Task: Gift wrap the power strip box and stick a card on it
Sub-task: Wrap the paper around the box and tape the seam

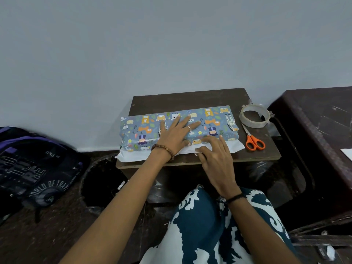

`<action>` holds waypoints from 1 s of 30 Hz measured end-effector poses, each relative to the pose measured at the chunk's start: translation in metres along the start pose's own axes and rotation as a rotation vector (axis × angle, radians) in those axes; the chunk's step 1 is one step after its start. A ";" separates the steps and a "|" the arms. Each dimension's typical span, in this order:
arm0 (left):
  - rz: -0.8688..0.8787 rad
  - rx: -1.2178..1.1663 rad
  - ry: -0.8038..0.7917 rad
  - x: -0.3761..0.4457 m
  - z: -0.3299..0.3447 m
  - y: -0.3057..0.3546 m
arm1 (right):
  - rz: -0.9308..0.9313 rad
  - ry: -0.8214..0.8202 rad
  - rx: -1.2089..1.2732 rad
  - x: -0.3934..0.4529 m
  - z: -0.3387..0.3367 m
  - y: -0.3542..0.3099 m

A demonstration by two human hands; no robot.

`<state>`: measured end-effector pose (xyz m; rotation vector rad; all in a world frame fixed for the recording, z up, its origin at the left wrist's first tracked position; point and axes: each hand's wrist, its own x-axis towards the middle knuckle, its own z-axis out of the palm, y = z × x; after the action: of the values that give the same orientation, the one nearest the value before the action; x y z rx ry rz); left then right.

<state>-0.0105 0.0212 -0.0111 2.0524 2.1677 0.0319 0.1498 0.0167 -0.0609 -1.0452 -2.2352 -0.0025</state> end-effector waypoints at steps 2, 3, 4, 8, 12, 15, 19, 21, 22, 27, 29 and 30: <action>0.002 0.005 -0.011 0.001 -0.001 0.000 | 0.009 -0.010 0.001 0.000 0.000 0.000; 0.004 0.008 -0.021 0.002 -0.002 -0.001 | 0.013 -0.011 -0.002 0.000 0.001 0.000; 0.006 0.012 -0.029 0.002 -0.003 -0.002 | 0.014 -0.011 -0.001 0.000 0.001 0.000; 0.008 0.034 -0.040 0.001 -0.004 -0.004 | 0.003 -0.019 -0.014 -0.002 0.002 0.002; 0.003 0.062 -0.025 -0.004 -0.003 -0.002 | -0.005 -0.015 0.002 -0.001 0.003 0.001; 0.007 0.095 -0.021 -0.005 -0.002 0.000 | -0.034 0.006 0.003 -0.001 0.002 0.000; 0.014 0.080 -0.011 -0.005 -0.002 -0.001 | -0.102 0.004 0.023 0.005 0.001 0.001; 0.011 0.041 0.001 -0.004 -0.001 -0.001 | -0.121 0.006 0.023 0.011 -0.001 0.001; 0.009 0.025 0.005 -0.004 -0.001 -0.001 | -0.126 0.006 0.006 0.014 0.000 0.002; 0.000 -0.055 -0.046 0.003 -0.013 -0.003 | -0.183 -0.012 -0.090 0.030 0.004 0.007; 0.008 -0.082 -0.094 0.007 -0.020 -0.004 | -0.188 -0.008 -0.110 0.036 0.004 0.008; 0.015 -0.077 -0.122 0.008 -0.023 -0.005 | -0.192 0.003 -0.125 0.039 0.004 0.009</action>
<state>-0.0189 0.0313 0.0104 1.9750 2.0468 -0.0080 0.1358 0.0499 -0.0442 -0.8890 -2.3492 -0.2289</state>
